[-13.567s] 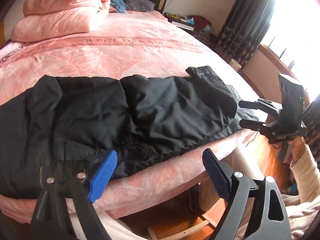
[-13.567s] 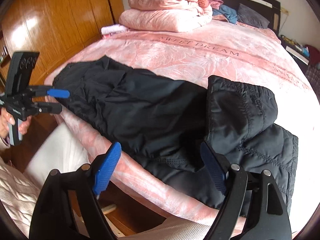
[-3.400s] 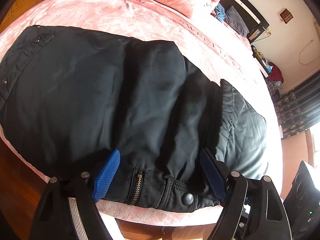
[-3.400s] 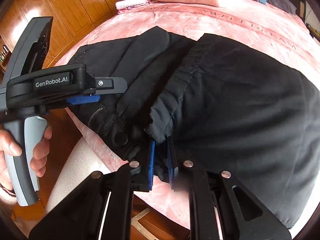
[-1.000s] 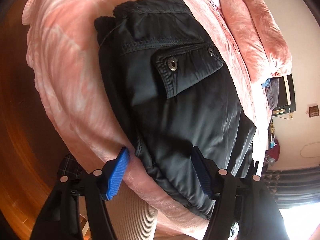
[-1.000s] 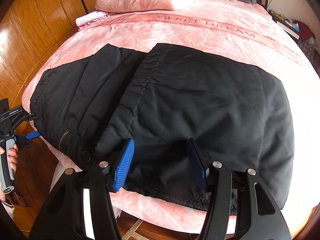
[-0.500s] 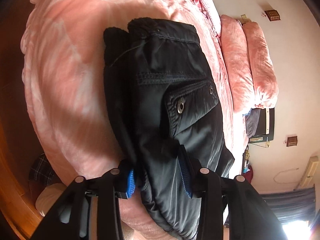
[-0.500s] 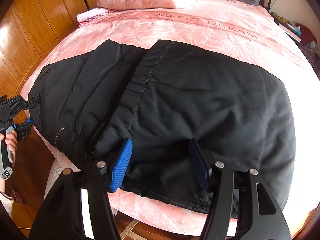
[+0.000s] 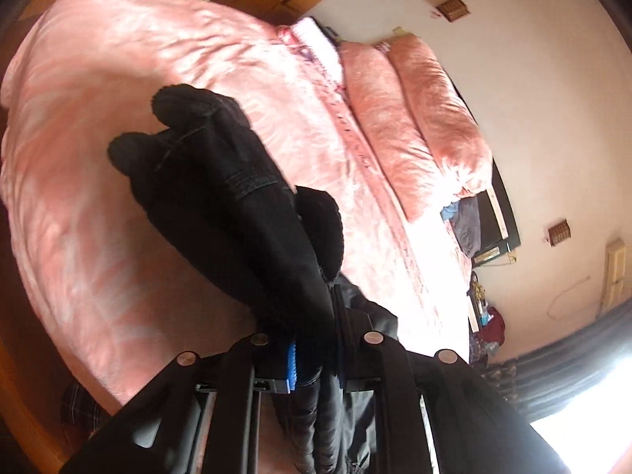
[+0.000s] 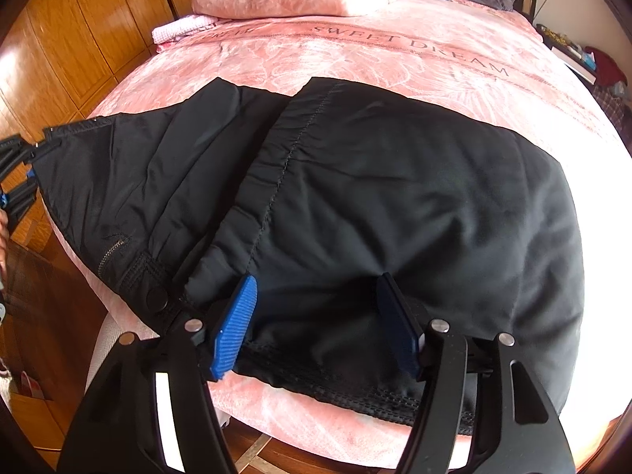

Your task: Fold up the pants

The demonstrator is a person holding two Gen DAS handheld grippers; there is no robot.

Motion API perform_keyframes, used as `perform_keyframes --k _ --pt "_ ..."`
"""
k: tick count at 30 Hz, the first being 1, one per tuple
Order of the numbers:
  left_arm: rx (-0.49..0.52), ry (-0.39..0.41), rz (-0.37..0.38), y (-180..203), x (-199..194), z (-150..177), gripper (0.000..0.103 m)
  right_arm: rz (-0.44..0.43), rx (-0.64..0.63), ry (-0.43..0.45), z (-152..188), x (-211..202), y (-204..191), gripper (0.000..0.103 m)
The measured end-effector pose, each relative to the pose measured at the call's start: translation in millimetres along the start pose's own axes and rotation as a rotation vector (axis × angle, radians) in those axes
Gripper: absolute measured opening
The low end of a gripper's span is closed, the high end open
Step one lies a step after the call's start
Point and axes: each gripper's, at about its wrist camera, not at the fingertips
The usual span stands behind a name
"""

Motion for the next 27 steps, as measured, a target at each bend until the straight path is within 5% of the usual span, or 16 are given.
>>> perform_keyframes --k 10,27 --pt "0.388 -0.082 0.155 123 19 45 0.013 -0.05 0.065 0.028 2 -11 13 0.064" --pt "0.919 -0.339 0.017 160 70 149 0.022 -0.027 0.229 0.079 4 -35 68 0.064"
Point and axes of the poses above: each gripper's, at about its wrist camera, not at the fingertips, and x roughly the way its jaws point, y to its right, z to its underside, and after that the axes turned 3 degrees about -x, right-handed
